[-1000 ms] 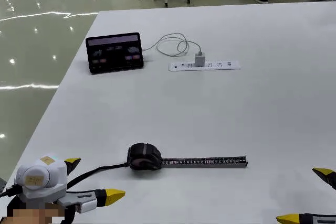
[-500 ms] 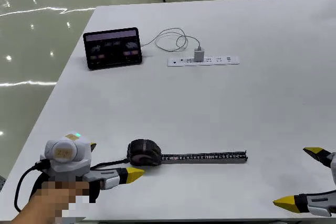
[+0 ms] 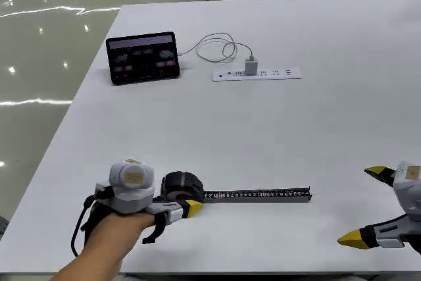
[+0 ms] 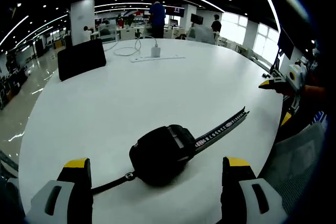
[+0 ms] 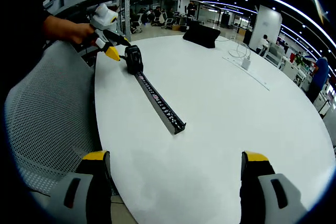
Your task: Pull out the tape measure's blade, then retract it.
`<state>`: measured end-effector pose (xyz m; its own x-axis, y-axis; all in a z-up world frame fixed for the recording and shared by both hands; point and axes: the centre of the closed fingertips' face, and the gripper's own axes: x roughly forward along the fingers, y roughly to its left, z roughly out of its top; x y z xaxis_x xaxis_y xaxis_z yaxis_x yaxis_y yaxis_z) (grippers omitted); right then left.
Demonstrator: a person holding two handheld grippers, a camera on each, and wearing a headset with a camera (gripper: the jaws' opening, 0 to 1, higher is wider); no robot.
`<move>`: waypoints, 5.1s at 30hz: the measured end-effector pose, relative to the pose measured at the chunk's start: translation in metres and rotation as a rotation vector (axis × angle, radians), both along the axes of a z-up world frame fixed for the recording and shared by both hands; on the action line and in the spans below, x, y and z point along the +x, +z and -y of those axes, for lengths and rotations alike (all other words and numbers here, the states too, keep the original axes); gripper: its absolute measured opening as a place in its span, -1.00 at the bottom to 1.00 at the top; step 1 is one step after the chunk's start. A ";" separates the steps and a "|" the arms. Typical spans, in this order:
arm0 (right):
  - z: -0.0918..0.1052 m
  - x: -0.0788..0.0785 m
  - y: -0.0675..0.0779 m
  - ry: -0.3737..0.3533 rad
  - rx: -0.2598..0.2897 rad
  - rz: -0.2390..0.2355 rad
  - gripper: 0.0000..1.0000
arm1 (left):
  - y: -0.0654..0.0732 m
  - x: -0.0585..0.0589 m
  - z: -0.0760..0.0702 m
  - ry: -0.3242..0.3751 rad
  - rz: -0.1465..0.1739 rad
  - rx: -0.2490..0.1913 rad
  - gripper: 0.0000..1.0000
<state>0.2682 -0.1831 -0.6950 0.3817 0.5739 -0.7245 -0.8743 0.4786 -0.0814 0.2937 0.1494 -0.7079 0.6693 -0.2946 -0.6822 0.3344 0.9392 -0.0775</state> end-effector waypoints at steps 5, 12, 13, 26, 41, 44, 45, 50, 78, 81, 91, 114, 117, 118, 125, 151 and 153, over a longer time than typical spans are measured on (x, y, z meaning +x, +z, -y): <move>-0.007 0.002 0.000 0.026 -0.009 -0.008 0.99 | -0.008 0.003 0.014 0.032 -0.012 -0.076 1.00; -0.018 0.005 0.000 0.069 -0.023 -0.011 0.97 | -0.006 0.013 0.002 0.185 0.031 -0.085 0.98; -0.019 0.006 0.000 0.073 -0.024 -0.011 0.97 | -0.005 0.014 0.000 0.212 0.042 -0.090 0.99; -0.035 0.024 -0.004 0.163 -0.088 0.002 0.97 | -0.008 0.014 0.028 0.123 0.096 -0.034 0.88; -0.044 0.042 -0.030 0.345 -0.185 -0.068 0.82 | -0.014 0.030 0.013 0.173 0.156 -0.064 1.00; -0.049 0.046 -0.035 0.380 -0.191 -0.080 0.61 | -0.015 0.030 0.009 0.202 0.141 -0.094 0.99; -0.052 0.046 -0.035 0.382 -0.192 -0.086 0.57 | -0.015 0.030 0.008 0.208 0.140 -0.097 0.97; -0.058 0.046 -0.046 0.419 -0.202 -0.113 0.31 | -0.013 0.032 0.007 0.215 0.149 -0.106 0.90; -0.056 0.039 -0.067 0.452 -0.250 -0.146 -0.63 | -0.012 0.031 0.009 0.203 0.159 -0.096 0.63; -0.057 0.038 -0.067 0.456 -0.248 -0.148 -0.70 | -0.010 0.032 0.009 0.203 0.166 -0.104 0.60; -0.056 0.039 -0.067 0.466 -0.262 -0.151 -0.76 | -0.013 0.029 0.015 0.199 0.136 -0.135 0.49; -0.056 0.039 -0.066 0.432 -0.278 -0.165 -0.80 | -0.022 0.026 0.011 0.218 0.081 -0.086 0.24; -0.056 0.039 -0.066 0.444 -0.280 -0.157 -0.80 | -0.023 0.025 0.011 0.216 0.075 -0.078 0.23; -0.056 0.039 -0.066 0.444 -0.280 -0.155 -0.80 | -0.022 0.025 0.011 0.214 0.074 -0.076 0.23; -0.058 0.039 -0.067 0.411 -0.277 -0.166 -0.79 | -0.023 0.025 0.011 0.215 0.071 -0.063 0.22; -0.068 0.037 -0.066 0.408 -0.260 -0.157 -0.78 | -0.023 0.023 0.012 0.210 0.061 -0.066 0.22; -0.069 0.037 -0.066 0.411 -0.259 -0.155 -0.78 | -0.023 0.023 0.012 0.210 0.061 -0.066 0.22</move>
